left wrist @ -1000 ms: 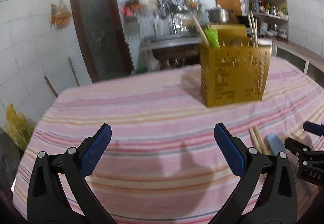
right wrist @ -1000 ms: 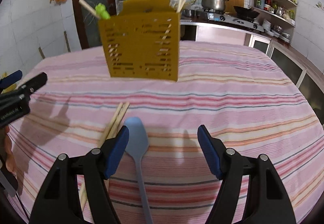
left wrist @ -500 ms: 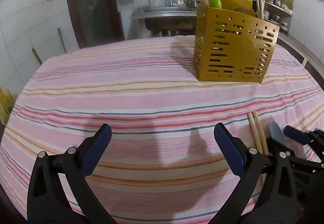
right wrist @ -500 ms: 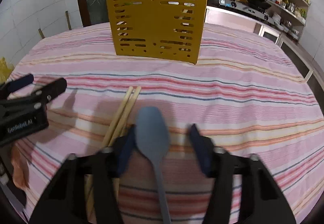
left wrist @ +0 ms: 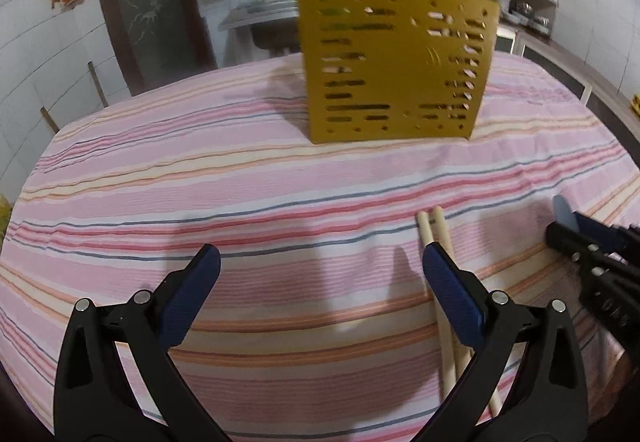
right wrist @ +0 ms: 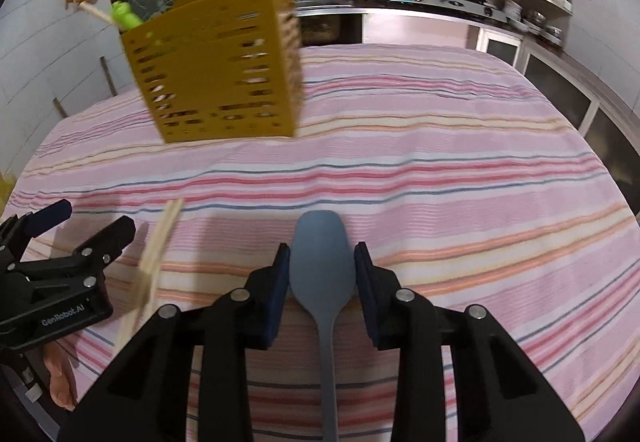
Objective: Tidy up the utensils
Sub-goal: 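Grasp the light blue spoon with the right tool while the left tool grasps a chopstick, then lift the blue spoon and chopstick and carry both over the yellow basket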
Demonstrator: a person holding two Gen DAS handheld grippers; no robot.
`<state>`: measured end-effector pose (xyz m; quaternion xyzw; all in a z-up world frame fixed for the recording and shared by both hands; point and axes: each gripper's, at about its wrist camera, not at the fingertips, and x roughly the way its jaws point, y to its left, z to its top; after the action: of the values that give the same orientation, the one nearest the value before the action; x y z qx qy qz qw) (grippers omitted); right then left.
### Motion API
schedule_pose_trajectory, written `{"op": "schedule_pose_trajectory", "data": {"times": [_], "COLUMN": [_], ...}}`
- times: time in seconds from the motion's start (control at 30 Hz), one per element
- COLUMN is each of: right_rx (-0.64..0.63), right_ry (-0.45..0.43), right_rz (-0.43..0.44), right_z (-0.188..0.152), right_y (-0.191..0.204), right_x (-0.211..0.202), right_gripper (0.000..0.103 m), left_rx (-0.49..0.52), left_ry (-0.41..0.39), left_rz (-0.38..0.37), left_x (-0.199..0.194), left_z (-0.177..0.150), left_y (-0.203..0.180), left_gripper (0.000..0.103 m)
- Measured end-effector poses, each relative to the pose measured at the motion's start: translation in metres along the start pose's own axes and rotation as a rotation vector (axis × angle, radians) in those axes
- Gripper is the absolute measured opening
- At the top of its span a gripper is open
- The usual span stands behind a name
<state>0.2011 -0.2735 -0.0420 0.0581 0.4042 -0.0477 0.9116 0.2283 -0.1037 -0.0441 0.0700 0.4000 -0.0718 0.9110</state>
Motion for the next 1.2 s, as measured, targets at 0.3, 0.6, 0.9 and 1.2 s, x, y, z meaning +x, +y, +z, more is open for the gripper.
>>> {"op": "schedule_pose_trajectory", "data": {"times": [0.3, 0.6, 0.9, 1.2], "right_rx": [0.001, 0.013, 0.024, 0.097], "right_ry": [0.004, 0.019, 0.026, -0.093], "right_rz": [0.015, 0.027, 0.030, 0.074], "right_z": [0.001, 0.006, 0.013, 0.019], "right_y": [-0.008, -0.016, -0.018, -0.033], "right_x": [0.003, 0.010, 0.011, -0.024], "right_gripper": [0.033, 0.033, 0.033, 0.033], "left_rx": [0.045, 0.038, 0.019, -0.068], "left_ry": [0.033, 0.086, 0.118, 0.005], "left_rz": [0.019, -0.055, -0.105, -0.131], "left_x": [0.004, 0.012, 0.015, -0.021], "left_z": [0.000, 0.012, 0.022, 0.038], "left_y": [-0.019, -0.034, -0.053, -0.018], "left_gripper": [0.097, 0.052, 0.005, 0.005]}}
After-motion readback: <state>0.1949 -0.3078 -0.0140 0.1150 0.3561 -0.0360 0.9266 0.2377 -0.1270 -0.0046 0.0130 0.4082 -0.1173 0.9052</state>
